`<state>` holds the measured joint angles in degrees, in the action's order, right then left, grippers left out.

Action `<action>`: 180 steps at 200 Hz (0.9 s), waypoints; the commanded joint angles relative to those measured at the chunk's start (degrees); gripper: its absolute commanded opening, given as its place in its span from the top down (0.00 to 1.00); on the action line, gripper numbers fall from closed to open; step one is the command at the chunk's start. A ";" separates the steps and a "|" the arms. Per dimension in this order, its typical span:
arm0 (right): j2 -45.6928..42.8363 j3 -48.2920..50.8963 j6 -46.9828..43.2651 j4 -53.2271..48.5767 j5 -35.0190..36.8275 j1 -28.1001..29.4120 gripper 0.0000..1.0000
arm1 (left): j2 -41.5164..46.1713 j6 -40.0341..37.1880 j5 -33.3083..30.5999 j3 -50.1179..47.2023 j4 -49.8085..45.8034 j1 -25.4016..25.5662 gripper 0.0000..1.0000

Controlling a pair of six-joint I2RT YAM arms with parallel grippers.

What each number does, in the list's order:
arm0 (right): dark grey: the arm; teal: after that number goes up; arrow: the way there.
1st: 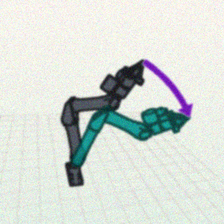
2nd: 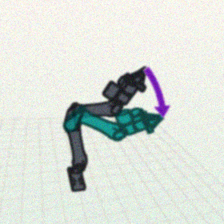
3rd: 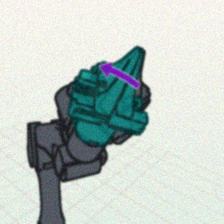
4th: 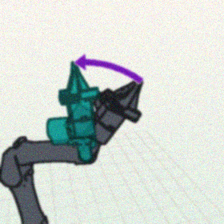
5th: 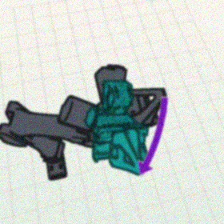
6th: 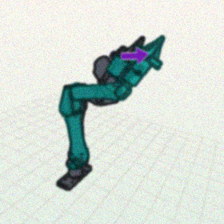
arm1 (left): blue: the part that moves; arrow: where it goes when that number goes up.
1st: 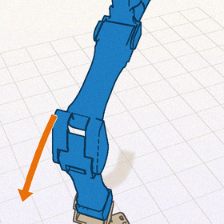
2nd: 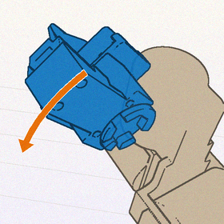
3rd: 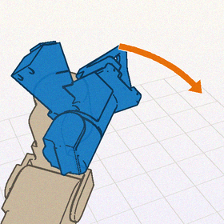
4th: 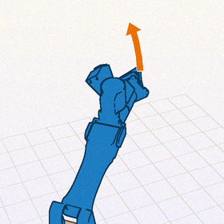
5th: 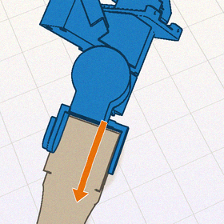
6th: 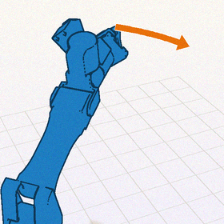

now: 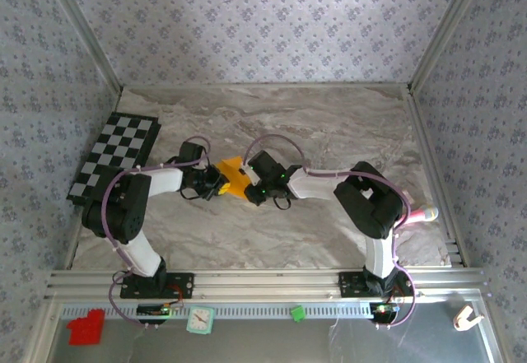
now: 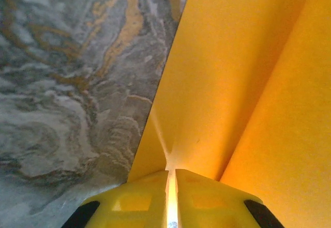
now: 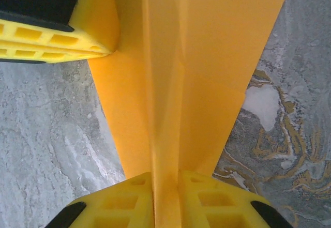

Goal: Fold a paper plane with a square sheet of paper (pick it up from the middle)
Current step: Fourth fold the wing at the center of the table.

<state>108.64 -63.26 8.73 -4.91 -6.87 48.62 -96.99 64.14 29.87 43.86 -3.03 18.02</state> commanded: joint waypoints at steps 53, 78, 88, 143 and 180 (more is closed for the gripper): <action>-0.12 -1.68 0.33 -1.73 4.00 1.15 0.75 | -1.82 -0.85 -2.26 1.05 -3.84 0.73 0.89; 0.22 -1.95 0.29 -1.87 4.82 1.61 0.74 | -1.71 -0.95 -2.27 1.02 -4.06 0.79 0.89; 0.25 -2.00 0.15 -1.82 5.15 1.73 0.74 | -1.79 -0.95 -2.28 0.90 -4.13 0.87 0.89; 0.25 -2.13 0.81 -1.32 5.31 2.09 0.73 | -1.91 -1.01 -2.27 0.86 -4.06 0.96 0.89; 1.02 -1.84 0.93 -1.09 4.09 1.98 0.77 | -1.70 -0.99 -2.27 0.70 -4.00 0.96 0.89</action>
<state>108.66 -63.92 8.82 -5.32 -2.35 50.39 -97.30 63.92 29.12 44.47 -4.03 18.46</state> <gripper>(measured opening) 0.238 0.113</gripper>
